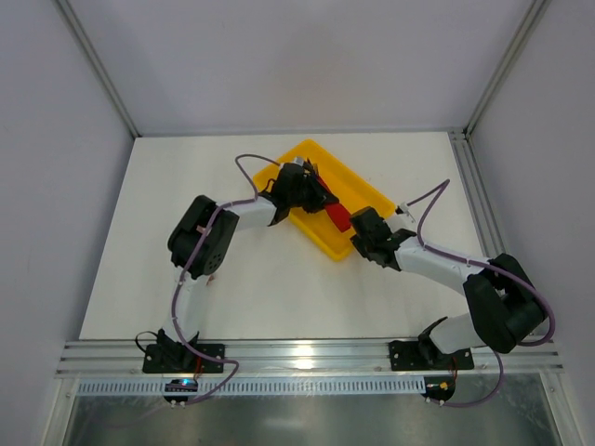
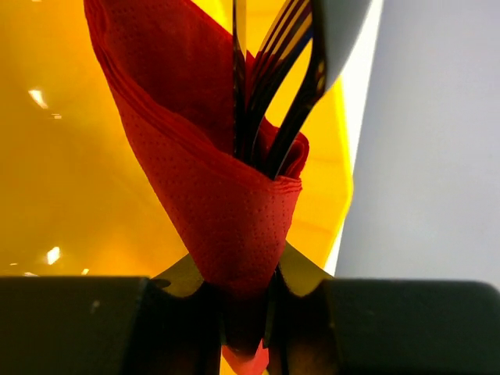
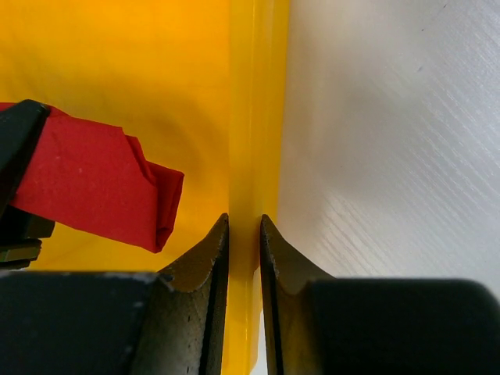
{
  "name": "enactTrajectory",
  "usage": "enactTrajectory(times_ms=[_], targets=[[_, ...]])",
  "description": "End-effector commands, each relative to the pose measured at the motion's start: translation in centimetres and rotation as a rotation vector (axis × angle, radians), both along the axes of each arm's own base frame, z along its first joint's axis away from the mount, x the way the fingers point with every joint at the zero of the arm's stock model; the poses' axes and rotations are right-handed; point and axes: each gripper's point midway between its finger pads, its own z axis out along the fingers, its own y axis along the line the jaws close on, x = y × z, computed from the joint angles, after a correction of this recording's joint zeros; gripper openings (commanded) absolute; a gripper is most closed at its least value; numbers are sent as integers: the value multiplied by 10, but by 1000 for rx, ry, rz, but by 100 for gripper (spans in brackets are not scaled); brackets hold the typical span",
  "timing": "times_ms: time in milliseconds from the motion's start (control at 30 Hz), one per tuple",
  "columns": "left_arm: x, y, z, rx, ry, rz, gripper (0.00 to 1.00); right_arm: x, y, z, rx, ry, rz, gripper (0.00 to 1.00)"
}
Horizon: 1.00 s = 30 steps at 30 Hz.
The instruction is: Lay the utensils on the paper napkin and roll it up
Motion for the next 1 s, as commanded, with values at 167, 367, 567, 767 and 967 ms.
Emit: enactTrajectory(times_ms=[167, 367, 567, 767, 967], targets=[[17, 13, -25, 64, 65, 10, 0, -7, -6, 2, -50, 11, -19, 4], [14, 15, -44, 136, 109, -20, 0, -6, -4, 5, -60, 6, -15, 4], [16, 22, -52, 201, 120, -15, 5, -6, -4, 6, -61, 4, -13, 4], [24, 19, -52, 256, 119, -52, 10, -5, 0, 7, -64, 8, 1, 4], [23, 25, -60, 283, 137, -54, 13, -3, 0, 9, -70, 3, 3, 4]])
